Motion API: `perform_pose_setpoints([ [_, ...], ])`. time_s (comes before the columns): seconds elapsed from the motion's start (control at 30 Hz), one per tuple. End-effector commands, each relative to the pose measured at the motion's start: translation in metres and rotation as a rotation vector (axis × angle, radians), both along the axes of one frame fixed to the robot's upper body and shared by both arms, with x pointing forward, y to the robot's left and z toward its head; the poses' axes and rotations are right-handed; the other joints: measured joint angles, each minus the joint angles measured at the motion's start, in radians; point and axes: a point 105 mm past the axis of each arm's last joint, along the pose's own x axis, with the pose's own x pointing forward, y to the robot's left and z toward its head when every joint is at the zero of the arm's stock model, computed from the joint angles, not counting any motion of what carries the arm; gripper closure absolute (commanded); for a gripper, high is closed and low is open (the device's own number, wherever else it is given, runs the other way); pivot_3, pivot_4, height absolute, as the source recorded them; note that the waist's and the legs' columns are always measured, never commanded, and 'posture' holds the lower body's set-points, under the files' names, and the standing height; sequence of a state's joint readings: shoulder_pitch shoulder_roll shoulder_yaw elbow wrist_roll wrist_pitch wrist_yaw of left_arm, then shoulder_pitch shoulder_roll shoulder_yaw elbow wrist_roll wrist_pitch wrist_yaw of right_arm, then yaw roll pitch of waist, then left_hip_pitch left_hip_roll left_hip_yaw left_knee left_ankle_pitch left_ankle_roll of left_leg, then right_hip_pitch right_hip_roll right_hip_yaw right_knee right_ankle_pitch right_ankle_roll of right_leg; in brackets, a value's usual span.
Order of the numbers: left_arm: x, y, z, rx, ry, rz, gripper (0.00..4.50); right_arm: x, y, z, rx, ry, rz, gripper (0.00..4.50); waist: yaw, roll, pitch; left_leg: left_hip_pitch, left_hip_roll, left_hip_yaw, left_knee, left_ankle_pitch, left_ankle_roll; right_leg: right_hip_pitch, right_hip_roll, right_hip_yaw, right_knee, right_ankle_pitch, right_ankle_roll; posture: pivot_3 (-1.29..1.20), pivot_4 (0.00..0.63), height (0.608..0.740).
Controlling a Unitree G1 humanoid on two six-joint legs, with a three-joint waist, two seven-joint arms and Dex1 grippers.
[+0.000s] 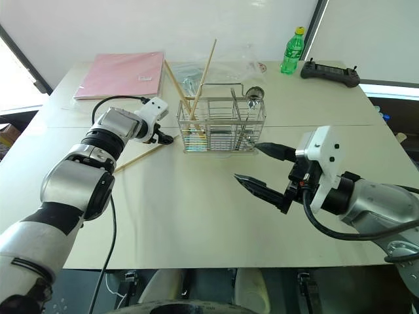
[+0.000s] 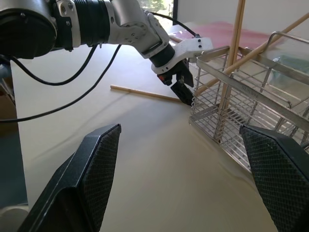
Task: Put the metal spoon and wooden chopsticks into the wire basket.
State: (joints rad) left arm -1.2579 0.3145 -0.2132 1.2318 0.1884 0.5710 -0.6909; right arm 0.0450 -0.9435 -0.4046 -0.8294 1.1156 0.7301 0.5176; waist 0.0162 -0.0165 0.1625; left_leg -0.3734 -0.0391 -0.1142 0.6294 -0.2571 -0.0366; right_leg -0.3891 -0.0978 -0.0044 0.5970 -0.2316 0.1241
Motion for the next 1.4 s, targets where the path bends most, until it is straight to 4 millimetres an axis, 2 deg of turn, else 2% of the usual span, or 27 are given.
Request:
perform_pose_setpoints([
  [0.03,-0.015,0.006,-0.033,0.053,0.118,-0.002,1.60,-0.011,0.000,-0.007,-0.057,0.021,0.020,0.45,0.001,0.000,0.000,0.000,0.000,0.000,0.000,0.000,0.000,0.000,0.000,0.000,0.000,0.000,0.000,0.00,0.150,0.728],
  [0.1,-0.016,0.004,-0.032,0.046,0.125,-0.014,2.63,-0.015,-0.001,-0.017,-0.088,0.051,0.023,0.45,0.000,0.000,0.000,0.000,0.000,0.000,0.000,0.000,0.000,0.000,0.000,0.000,0.000,0.000,0.000,0.00,0.150,0.728],
  [0.2,-0.016,0.004,-0.033,0.049,0.128,-0.019,4.25,-0.016,-0.001,-0.017,-0.075,0.047,0.024,0.45,-0.003,0.002,-0.002,0.001,0.000,0.000,0.001,0.000,0.000,0.001,0.000,0.000,0.000,0.000,-0.001,0.00,0.150,0.728],
  [0.23,-0.016,0.005,-0.033,0.051,0.128,-0.018,4.42,-0.015,0.000,-0.016,-0.068,0.042,0.022,0.45,-0.005,0.002,-0.002,0.001,0.001,0.001,0.001,0.000,0.000,0.001,0.000,0.000,0.000,-0.001,-0.002,0.00,0.150,0.728],
  [0.5,-0.016,0.010,-0.034,0.059,0.130,0.004,4.42,-0.012,-0.001,-0.013,-0.059,0.030,0.017,0.45,-0.003,0.004,-0.004,0.001,0.001,0.001,0.001,0.000,0.000,0.000,0.000,0.000,0.000,-0.001,-0.003,0.00,0.150,0.728],
  [0.63,-0.011,0.017,-0.021,0.005,0.095,0.058,4.42,-0.011,-0.001,-0.013,-0.059,0.031,0.017,0.45,-0.006,0.003,-0.004,0.001,0.001,0.001,0.001,0.000,0.000,0.000,0.000,0.000,0.000,0.000,-0.001,0.00,0.150,0.728],
  [0.77,0.011,0.025,0.024,-0.130,-0.117,0.122,4.42,-0.012,-0.004,-0.014,-0.071,0.039,0.018,0.45,-0.013,-0.002,0.000,0.000,0.003,0.001,0.000,0.000,0.000,-0.003,0.001,0.000,0.001,0.000,-0.001,0.00,0.150,0.728],
  [0.87,0.024,0.029,0.079,-0.411,-0.298,0.196,4.42,-0.014,-0.007,-0.017,-0.091,0.055,0.019,0.45,-0.008,-0.007,0.003,-0.003,0.003,0.001,-0.001,0.000,0.000,-0.006,0.001,-0.001,0.002,0.001,0.000,0.00,0.150,0.728],
  [0.97,0.023,0.043,0.140,-0.628,-0.500,0.190,4.42,-0.016,-0.010,-0.017,-0.092,0.069,0.015,0.45,-0.002,-0.008,0.004,-0.007,0.002,0.000,-0.002,0.000,0.000,-0.009,0.000,-0.001,0.001,0.003,-0.003,0.00,0.150,0.728],
  [1.03,0.016,0.053,0.179,-0.728,-0.639,0.159,4.42,-0.016,-0.012,-0.017,-0.089,0.074,0.007,0.45,-0.002,-0.008,0.004,-0.011,0.001,0.000,-0.002,0.000,-0.001,-0.012,0.000,-0.001,0.000,0.003,-0.003,0.00,0.150,0.728],
  [1.07,0.010,0.059,0.205,-0.802,-0.728,0.147,4.42,-0.015,-0.013,-0.017,-0.082,0.077,0.001,0.45,-0.001,-0.009,0.004,-0.013,0.001,0.001,-0.001,0.000,-0.001,-0.014,-0.001,-0.001,0.000,0.004,-0.003,0.00,0.150,0.728],
  [1.17,-0.014,0.068,0.267,-0.958,-0.934,0.086,4.42,-0.014,-0.012,-0.016,-0.066,0.081,-0.004,0.45,-0.001,-0.009,0.004,-0.014,0.000,0.001,-0.001,0.000,-0.001,-0.014,-0.001,-0.001,-0.001,0.004,-0.003,0.00,0.150,0.728],
  [1.23,-0.030,0.060,0.297,-1.016,-1.004,0.008,4.42,-0.013,-0.012,-0.016,-0.059,0.082,-0.008,0.45,-0.002,-0.009,0.004,-0.014,0.000,0.001,0.000,0.000,-0.001,-0.014,-0.001,-0.001,-0.001,0.004,-0.003,0.00,0.150,0.728],
  [1.4,-0.067,0.014,0.340,-1.069,-1.070,-0.232,4.42,-0.013,-0.013,-0.016,-0.061,0.085,-0.013,0.45,-0.001,-0.008,0.004,-0.010,0.000,0.001,0.001,0.000,-0.002,-0.009,-0.001,-0.001,-0.001,0.004,-0.003,0.00,0.150,0.728],
])
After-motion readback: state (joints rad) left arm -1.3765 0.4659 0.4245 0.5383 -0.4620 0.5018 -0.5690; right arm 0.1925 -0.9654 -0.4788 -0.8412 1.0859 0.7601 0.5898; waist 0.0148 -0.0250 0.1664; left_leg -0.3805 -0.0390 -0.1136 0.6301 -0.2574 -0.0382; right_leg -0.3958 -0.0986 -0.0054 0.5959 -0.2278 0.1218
